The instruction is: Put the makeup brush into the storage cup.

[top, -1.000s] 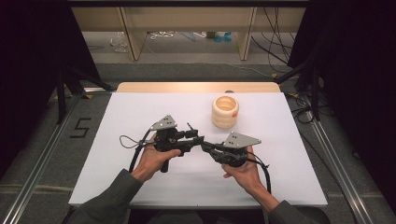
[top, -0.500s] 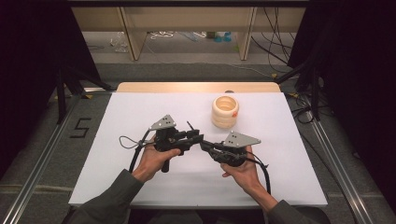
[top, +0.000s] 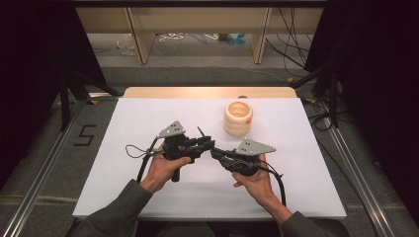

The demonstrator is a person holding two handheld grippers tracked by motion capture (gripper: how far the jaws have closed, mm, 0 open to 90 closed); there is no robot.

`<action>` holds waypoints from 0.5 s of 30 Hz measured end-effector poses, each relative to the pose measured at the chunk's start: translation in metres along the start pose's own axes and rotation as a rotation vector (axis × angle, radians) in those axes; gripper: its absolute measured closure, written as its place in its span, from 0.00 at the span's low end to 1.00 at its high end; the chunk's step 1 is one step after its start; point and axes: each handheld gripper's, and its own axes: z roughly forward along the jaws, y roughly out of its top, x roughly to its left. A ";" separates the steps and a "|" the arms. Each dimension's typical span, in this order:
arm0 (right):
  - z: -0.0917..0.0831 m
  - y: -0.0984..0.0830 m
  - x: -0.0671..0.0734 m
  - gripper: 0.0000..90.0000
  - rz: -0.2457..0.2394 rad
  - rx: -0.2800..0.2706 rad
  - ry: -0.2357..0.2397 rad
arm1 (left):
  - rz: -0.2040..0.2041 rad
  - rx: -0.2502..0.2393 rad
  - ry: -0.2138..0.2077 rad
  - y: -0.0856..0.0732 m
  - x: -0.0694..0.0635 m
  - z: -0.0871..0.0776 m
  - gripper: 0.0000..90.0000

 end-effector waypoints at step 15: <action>0.002 -0.002 0.002 0.95 0.011 0.001 0.017 | -0.029 -0.011 -0.048 -0.002 0.002 0.000 0.92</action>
